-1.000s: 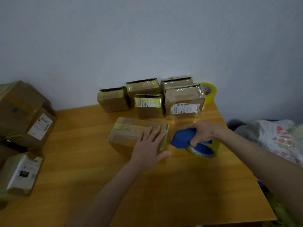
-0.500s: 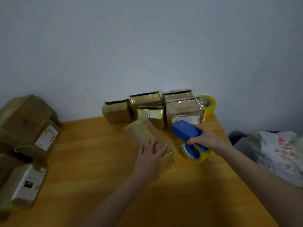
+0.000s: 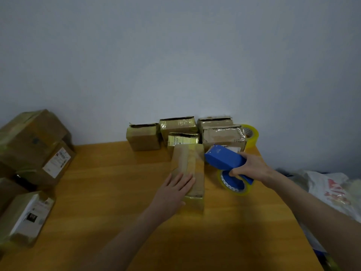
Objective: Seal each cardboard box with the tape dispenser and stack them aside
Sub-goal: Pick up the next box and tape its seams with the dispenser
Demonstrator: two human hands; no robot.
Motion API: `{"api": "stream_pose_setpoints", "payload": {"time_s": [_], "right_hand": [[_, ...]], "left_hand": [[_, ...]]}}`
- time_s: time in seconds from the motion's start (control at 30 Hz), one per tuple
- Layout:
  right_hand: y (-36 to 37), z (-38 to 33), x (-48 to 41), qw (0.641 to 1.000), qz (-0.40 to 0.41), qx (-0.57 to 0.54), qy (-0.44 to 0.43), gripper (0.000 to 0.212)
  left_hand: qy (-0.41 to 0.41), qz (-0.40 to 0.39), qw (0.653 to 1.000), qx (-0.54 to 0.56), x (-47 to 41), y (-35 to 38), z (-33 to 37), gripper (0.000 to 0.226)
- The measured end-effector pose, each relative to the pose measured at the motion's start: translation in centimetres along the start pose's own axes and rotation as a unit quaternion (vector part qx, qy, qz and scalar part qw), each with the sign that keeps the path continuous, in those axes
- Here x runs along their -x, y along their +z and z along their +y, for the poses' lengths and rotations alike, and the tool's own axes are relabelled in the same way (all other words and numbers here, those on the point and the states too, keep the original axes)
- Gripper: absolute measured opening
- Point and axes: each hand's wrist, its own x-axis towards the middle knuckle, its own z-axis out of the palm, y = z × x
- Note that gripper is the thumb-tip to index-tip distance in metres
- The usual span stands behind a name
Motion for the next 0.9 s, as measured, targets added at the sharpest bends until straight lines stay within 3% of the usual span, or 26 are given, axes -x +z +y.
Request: {"api": "stream_pose_setpoints", "payload": {"time_s": [0.27,0.33,0.37,0.4,0.43,0.5,0.53,0.6,0.7,0.77,0.83,0.9], "right_hand": [[-2.6,-2.7,2.2,0.996,-0.061,-0.021,-0.060,0.056],[-3.0,-3.8,2.9,0.994,-0.074,-0.024,-0.076,0.058],[-3.1,-4.2,3.2,0.993,-0.082,-0.026,-0.084,0.059],[-3.2,-4.7,3.5,0.991,-0.091,-0.029,-0.092,0.059],[-3.3,-5.1,3.9,0.989,-0.101,-0.032,-0.100,0.060],[-3.3,-5.9,4.4,0.987,-0.114,-0.031,-0.113,0.064],[-3.1,-6.2,4.7,0.986,-0.118,-0.027,-0.116,0.066],[-2.7,-6.8,4.9,0.985,-0.123,-0.016,-0.121,0.068],[-1.9,-7.2,5.0,0.982,-0.132,0.007,-0.135,0.065],[-1.4,-7.2,5.1,0.980,-0.139,0.034,-0.140,0.065],[-0.6,-7.0,5.1,0.976,-0.141,0.074,-0.152,0.068],[0.4,-6.8,5.1,0.968,-0.122,0.117,-0.183,0.069]], "left_hand": [[-0.035,0.013,0.999,0.019,0.4,-0.8,0.8,0.087],[-0.035,0.028,0.993,0.105,0.4,-2.0,1.1,0.088],[-0.057,0.059,0.974,0.211,0.4,-2.9,1.0,0.082],[-0.098,0.100,0.928,0.346,0.3,-4.1,0.8,0.070],[-0.138,0.133,0.855,0.482,0.2,-5.2,0.5,0.055],[-0.184,0.124,0.689,0.690,0.1,-7.2,0.1,0.043],[-0.191,0.096,0.633,0.744,0.0,-7.8,0.0,0.045],[-0.187,0.054,0.590,0.784,-0.2,-8.6,0.1,0.044],[-0.199,0.045,0.560,0.803,-0.6,-8.9,0.5,0.040],[-0.217,0.077,0.551,0.802,-0.5,-8.8,0.4,0.025],[-0.227,0.107,0.582,0.774,-0.3,-8.5,-0.1,0.013],[-0.232,0.120,0.632,0.729,0.0,-8.0,-0.6,0.015]]}}
